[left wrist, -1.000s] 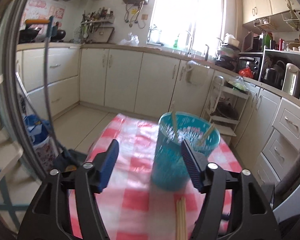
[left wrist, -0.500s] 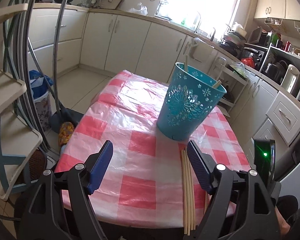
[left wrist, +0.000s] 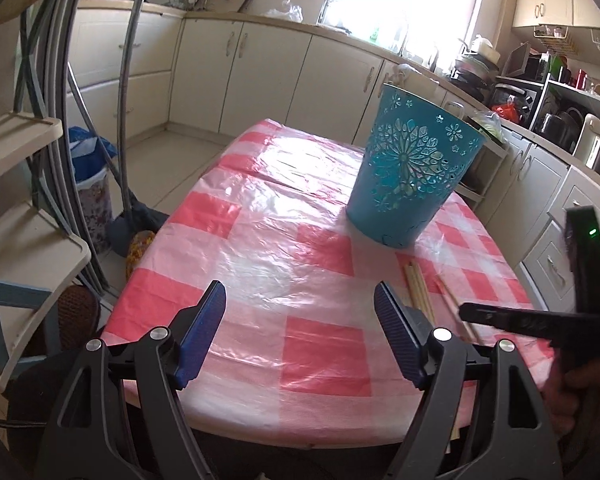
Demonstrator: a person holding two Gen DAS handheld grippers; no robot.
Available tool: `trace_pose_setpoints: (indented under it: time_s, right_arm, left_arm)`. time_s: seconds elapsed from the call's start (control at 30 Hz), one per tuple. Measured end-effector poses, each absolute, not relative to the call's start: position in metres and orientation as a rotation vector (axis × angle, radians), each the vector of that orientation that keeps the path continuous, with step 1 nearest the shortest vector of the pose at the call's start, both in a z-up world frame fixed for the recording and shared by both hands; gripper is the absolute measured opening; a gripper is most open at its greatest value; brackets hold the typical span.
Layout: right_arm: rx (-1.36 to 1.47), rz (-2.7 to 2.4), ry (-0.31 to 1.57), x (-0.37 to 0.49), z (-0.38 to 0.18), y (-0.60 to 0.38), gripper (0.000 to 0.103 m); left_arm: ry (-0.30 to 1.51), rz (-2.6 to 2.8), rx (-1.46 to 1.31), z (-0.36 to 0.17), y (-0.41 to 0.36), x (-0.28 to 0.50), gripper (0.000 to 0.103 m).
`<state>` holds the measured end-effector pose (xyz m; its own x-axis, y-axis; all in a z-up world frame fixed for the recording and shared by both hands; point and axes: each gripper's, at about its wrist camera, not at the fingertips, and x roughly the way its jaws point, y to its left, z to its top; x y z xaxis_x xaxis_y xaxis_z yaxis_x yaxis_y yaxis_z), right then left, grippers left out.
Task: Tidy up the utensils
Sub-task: 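Close the right tool on a wooden chopstick on the table, then raise the chopstick with the right tool over the bin and open it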
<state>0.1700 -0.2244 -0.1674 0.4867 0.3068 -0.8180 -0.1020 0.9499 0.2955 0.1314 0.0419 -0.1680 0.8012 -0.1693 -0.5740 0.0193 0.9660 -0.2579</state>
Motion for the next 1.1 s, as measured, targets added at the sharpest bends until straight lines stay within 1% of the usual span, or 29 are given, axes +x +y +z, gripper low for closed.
trace_pose_setpoints:
  time_s: [0.17,0.33,0.53,0.63,0.7,0.8,0.93,1.0,1.07,1.1]
  right_arm:
    - [0.375,0.304,0.964,0.158,-0.142,-0.246,0.006]
    - [0.515,0.39,0.81,0.162,-0.081,-0.262,0.006]
    - [0.54,0.423,0.592,0.215,-0.006,-0.253,0.006]
    - [0.506,0.385,0.501,0.249,0.016,-0.239,0.006]
    - [0.48,0.332,0.451,0.272,0.023,-0.231,0.006]
    - [0.393,0.223,0.406,0.302,0.019,-0.216,0.006]
    - [0.333,0.166,0.468,0.325,-0.003,-0.205,0.006]
    - [0.298,0.172,0.486,0.321,-0.012,-0.2,0.006]
    - [0.262,0.197,0.503,0.314,-0.018,-0.195,0.01]
    - [0.252,0.208,0.508,0.309,-0.021,-0.193,0.015]
  left_arm:
    - [0.643,-0.088,-0.254,-0.175,0.046,0.137,0.073]
    - [0.625,-0.08,-0.265,-0.175,0.048,0.138,0.073]
    - [0.606,-0.083,-0.256,-0.175,0.046,0.138,0.074]
    - [0.606,-0.085,-0.244,-0.177,0.044,0.139,0.075]
    - [0.607,-0.085,-0.241,-0.178,0.044,0.14,0.075]
    - [0.606,-0.081,-0.236,-0.179,0.045,0.141,0.076]
    - [0.606,-0.078,-0.243,-0.18,0.049,0.142,0.077]
    - [0.609,-0.076,-0.248,-0.181,0.051,0.143,0.077]
    - [0.612,-0.076,-0.249,-0.181,0.051,0.144,0.078]
    - [0.613,-0.076,-0.247,-0.181,0.051,0.143,0.078]
